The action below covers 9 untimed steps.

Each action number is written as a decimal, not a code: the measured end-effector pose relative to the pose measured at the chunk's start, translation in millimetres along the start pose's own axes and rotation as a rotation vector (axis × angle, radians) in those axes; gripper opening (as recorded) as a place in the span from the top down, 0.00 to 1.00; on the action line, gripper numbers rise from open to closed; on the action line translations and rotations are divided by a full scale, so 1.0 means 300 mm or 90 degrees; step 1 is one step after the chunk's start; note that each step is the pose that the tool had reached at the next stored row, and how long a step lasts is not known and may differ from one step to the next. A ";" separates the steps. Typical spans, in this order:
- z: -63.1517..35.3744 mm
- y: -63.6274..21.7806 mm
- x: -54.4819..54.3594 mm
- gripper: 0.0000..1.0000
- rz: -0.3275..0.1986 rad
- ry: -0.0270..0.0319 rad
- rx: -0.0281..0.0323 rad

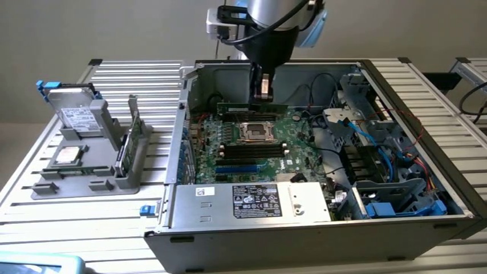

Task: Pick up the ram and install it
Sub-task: 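Pick up the ram and move it above insertion slot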

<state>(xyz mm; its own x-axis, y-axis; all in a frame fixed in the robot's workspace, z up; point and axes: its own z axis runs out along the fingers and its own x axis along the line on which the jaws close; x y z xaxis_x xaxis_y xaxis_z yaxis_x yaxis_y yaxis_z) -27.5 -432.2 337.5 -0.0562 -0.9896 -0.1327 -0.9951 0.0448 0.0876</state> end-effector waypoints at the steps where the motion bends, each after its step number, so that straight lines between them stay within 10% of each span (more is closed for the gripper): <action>1: 0.006 0.000 -0.008 0.87 0.000 0.0011 0.0001; 4: 0.017 -0.001 -0.016 0.87 0.001 0.0082 0.0000; 9: 0.017 -0.001 -0.016 0.87 0.001 0.0084 -0.0015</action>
<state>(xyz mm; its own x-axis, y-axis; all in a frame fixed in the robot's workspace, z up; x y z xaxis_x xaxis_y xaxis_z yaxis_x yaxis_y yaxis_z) -27.4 -426.8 333.0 -0.0566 -0.9912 -0.1195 -0.9949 0.0460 0.0901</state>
